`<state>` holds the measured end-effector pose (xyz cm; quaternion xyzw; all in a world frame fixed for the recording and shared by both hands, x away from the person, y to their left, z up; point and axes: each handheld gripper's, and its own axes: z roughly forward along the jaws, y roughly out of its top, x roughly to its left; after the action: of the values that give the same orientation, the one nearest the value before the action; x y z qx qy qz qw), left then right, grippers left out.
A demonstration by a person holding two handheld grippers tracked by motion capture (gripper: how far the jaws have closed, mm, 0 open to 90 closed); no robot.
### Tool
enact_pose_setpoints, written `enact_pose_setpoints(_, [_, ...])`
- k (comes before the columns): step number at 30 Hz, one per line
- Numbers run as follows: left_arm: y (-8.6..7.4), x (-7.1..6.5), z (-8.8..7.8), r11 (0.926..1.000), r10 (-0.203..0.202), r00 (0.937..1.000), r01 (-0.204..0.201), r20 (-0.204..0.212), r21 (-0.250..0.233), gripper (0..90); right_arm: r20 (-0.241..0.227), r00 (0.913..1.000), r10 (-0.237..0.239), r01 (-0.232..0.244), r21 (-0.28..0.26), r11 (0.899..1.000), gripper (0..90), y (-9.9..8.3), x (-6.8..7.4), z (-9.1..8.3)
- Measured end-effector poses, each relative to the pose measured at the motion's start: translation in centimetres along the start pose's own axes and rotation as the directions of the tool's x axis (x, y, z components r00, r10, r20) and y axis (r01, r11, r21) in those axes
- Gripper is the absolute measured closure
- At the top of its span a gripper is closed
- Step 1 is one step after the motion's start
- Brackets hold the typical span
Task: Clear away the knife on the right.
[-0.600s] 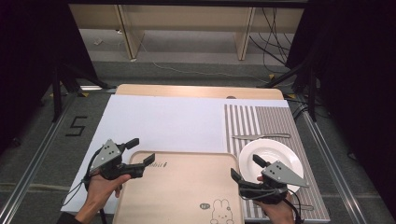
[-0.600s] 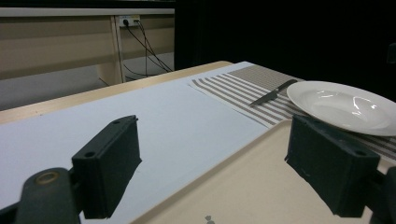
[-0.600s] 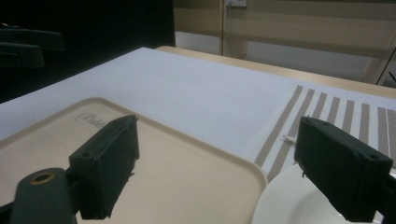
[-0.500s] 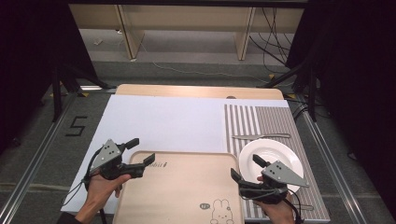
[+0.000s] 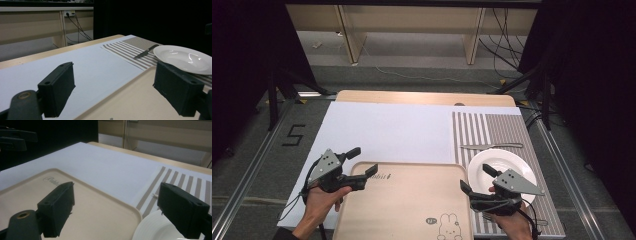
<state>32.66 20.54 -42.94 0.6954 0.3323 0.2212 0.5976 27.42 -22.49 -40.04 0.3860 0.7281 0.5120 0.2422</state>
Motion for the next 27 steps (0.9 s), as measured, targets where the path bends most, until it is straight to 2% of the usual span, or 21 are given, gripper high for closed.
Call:
enact_pose_setpoints(1, [0.0,0.0,0.0,1.0,0.001,1.0,-0.001,0.001,0.001,16.2,0.003,0.9996,-0.026,0.026,-0.034,0.999,15.2,0.1,-0.3,0.1])
enact_pose_setpoints(8, [0.0,-0.1,0.2,0.9999,0.011,0.9999,-0.011,0.005,0.005,16.2,-0.032,0.9985,-0.044,0.043,-0.005,0.999,15.4,1.1,-1.7,-0.1])
enact_pose_setpoints(9, [0.0,-0.1,0.2,0.9999,0.011,0.9999,-0.011,0.004,0.004,16.2,-0.043,0.9982,-0.043,0.043,0.014,0.999,15.5,1.3,-2.1,-0.3])
enact_pose_setpoints(12, [-0.1,0.0,0.2,0.9999,0.014,0.9999,-0.014,0.003,0.002,16.2,-0.044,0.9973,-0.058,0.059,0.02,0.998,16.3,1.7,-2.8,-0.2])
enact_pose_setpoints(13, [-0.1,0.0,0.2,0.9998,0.017,0.9998,-0.017,0.003,0.003,16.2,-0.045,0.9971,-0.062,0.064,0.048,0.997,16.5,1.8,-3.1,-0.3])
enact_pose_setpoints(14, [-0.1,0.0,0.3,0.9999,0.015,0.9999,-0.015,0.002,0.004,16.2,-0.053,0.9966,-0.063,0.065,0.036,0.997,16.5,1.8,-3.3,0.0])
enact_pose_setpoints(15, [-0.1,0.1,0.3,0.9999,0.015,0.9999,-0.015,0.006,-0.003,16.2,-0.053,0.9967,-0.063,0.066,0.063,0.996,16.5,2.0,-3.6,0.1])
enact_pose_setpoints(17, [-0.1,0.0,0.3,0.9999,0.015,0.9999,-0.015,0.004,0.001,16.2,-0.057,0.9965,-0.06,0.064,0.061,0.996,16.5,2.2,-4.1,0.3])
enact_pose_setpoints(21, [-0.2,0.1,0.3,0.9999,0.016,0.9999,-0.016,0.007,-0.003,16.2,-0.051,0.9955,-0.08,0.086,0.122,0.989,16.8,3.0,-5.1,0.5])
enact_pose_setpoints(24, [-0.1,0.1,0.3,0.9998,0.02,0.9998,-0.02,0.0,0.003,16.2,-0.054,0.9944,-0.091,0.097,0.138,0.986,19.6,3.5,-5.8,0.9])
enact_pose_setpoints(25, [-0.1,0.1,0.3,0.9998,0.021,0.9998,-0.021,0.0,0.004,16.2,-0.059,0.9937,-0.096,0.103,0.146,0.984,19.6,3.7,-5.9,1.0])
enact_pose_setpoints(26, [-0.1,0.1,0.3,0.9998,0.021,0.9998,-0.021,0.0,0.003,16.2,-0.073,0.9927,-0.096,0.107,0.177,0.978,19.4,4.0,-6.2,1.2])
enact_pose_setpoints(27, [-0.1,0.1,0.3,0.9998,0.02,0.9998,-0.02,0.001,0.003,16.2,-0.08,0.9913,-0.105,0.117,0.171,0.978,19.4,4.1,-6.4,1.5])
